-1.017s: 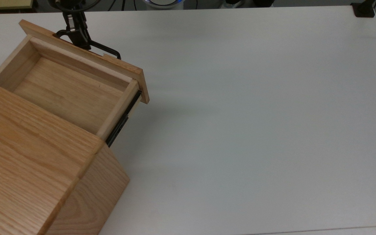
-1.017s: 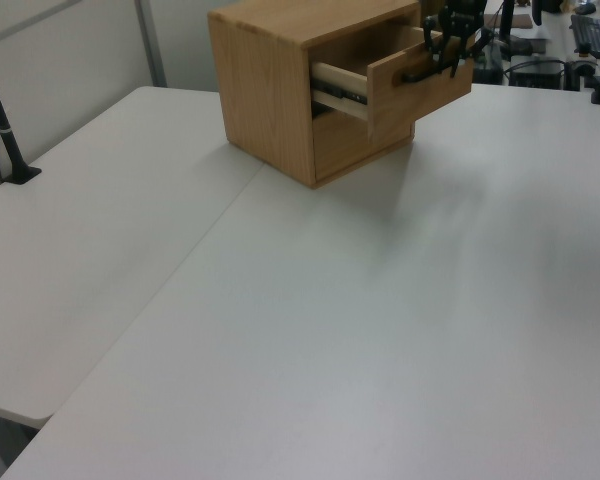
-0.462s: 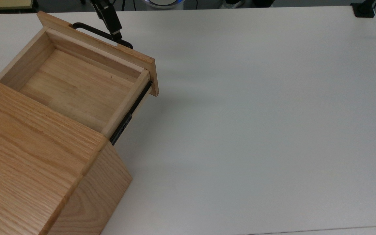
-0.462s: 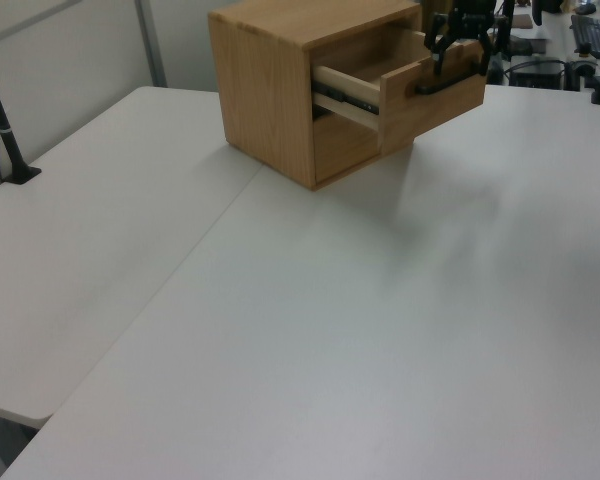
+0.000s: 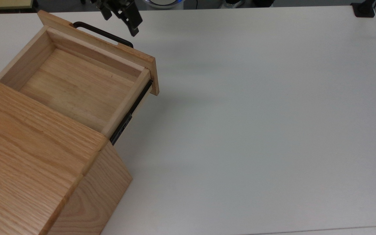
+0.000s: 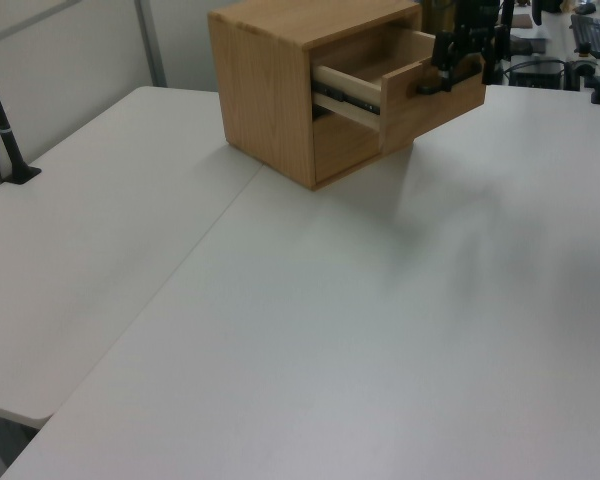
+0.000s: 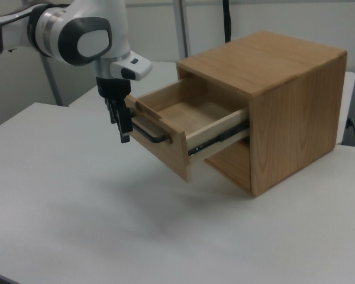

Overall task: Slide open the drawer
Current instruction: 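Open the gripper and lift it away from the handle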

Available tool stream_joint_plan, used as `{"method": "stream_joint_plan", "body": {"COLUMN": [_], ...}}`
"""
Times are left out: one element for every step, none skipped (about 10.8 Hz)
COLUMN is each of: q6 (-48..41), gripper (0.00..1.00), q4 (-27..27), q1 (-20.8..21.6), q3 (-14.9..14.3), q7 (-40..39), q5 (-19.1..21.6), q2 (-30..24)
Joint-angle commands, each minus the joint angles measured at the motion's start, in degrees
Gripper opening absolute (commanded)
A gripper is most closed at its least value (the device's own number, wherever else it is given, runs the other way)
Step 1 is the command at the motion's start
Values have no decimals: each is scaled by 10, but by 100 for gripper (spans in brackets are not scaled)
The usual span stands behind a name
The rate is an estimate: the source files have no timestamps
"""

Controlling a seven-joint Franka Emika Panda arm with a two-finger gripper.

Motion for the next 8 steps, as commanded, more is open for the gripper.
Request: {"method": "stream_joint_plan", "body": {"q6": [-32,-32,-33,-32,-30,-30,-25,-8], "gripper": [100,100,100,100,100,100,100,100], "q4": [3,10,19,21,20,20,21,23], "q1": [1,3,2,0,0,1,2,5], "q3": [1,2,1,1,1,1,1,1], "q7": [-121,-174,-209,-245,-294,-333,-352,-354], "q5": [-4,-6,-6,-7,-16,-34,-48,-67], "q2": [-42,-49,-51,-57,-57,-57,-52,-44]}}
